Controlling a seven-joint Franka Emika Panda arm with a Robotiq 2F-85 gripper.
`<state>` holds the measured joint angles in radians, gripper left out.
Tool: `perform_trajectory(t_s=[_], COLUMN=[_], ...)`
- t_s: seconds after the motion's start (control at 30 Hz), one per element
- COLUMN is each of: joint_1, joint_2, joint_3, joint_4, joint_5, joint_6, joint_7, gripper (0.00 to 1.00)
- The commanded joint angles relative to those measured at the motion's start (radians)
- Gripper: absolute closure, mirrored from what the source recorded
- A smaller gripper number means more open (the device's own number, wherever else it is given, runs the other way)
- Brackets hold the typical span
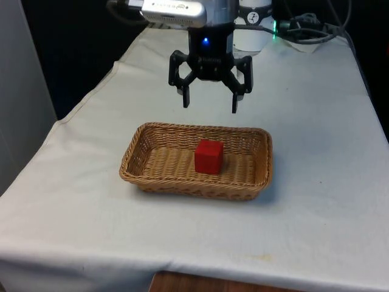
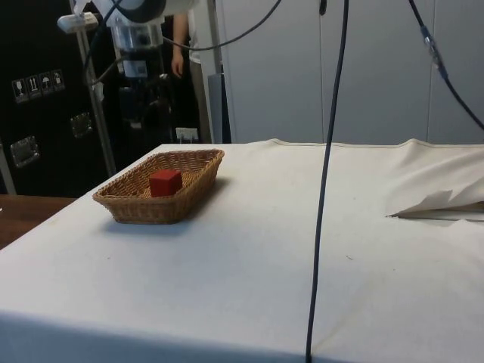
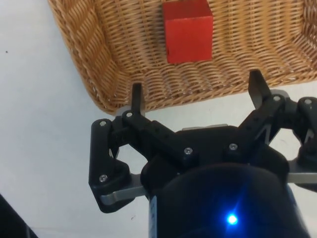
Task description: Pick up the cube and place it into the basket.
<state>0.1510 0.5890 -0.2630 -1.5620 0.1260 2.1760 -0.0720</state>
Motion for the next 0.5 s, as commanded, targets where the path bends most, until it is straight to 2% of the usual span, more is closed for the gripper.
perform_trajectory(t_s=[0.0,0.47], joint_1=[0.002,0.001], joint_2=[-0.007,-0.031], joint_3=[-0.002,-0.002], joint_4=[0.000,-0.013], joint_5=[-0.005,-0.001], joint_6=[-0.010,-0.005], joint_7=[-0.001,-0.019], gripper=[0.00,0.00])
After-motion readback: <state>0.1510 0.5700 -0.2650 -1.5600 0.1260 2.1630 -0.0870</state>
